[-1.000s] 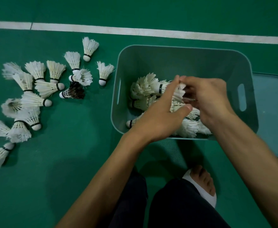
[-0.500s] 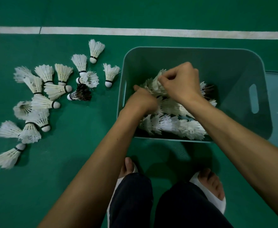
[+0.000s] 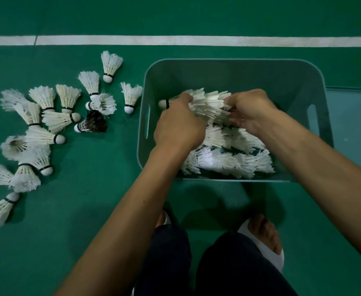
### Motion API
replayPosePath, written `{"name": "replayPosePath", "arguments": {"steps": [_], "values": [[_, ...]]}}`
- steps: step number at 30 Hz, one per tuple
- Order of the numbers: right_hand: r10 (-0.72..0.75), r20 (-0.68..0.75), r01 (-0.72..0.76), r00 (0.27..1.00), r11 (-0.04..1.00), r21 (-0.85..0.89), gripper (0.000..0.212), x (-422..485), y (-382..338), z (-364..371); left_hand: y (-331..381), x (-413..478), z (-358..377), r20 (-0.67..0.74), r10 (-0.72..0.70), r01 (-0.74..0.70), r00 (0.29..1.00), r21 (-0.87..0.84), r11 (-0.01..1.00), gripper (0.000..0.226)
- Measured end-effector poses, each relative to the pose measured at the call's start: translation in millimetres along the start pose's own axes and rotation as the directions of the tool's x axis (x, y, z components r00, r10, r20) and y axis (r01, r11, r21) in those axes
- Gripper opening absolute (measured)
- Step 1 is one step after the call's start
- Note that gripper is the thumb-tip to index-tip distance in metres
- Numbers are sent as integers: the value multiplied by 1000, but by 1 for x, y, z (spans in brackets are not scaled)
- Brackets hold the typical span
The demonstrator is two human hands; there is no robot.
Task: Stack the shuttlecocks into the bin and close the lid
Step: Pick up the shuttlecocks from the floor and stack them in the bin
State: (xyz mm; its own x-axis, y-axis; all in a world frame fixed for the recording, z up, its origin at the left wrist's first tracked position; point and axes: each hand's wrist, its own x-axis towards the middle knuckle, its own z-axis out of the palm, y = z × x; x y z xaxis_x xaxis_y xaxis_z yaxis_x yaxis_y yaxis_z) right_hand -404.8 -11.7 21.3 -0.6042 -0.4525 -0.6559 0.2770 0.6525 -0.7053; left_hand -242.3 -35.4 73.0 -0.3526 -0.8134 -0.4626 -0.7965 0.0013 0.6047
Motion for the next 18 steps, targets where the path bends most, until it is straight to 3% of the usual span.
{"name": "replayPosePath", "arguments": {"steps": [6,11,18], "values": [[62,94,-66,994,997,42,9,10,-5,11,-3,11,13,77,-12,11,997,19,1000,61],[35,61,-35,998,999,2,6,9,-9,10,-12,13,9,84,18,-10,996,-97,995,66],[-54,-34,52,998,996,-76,40,5,-6,2,-13,14,7,53,40,-29,998,-188,982,71]]}}
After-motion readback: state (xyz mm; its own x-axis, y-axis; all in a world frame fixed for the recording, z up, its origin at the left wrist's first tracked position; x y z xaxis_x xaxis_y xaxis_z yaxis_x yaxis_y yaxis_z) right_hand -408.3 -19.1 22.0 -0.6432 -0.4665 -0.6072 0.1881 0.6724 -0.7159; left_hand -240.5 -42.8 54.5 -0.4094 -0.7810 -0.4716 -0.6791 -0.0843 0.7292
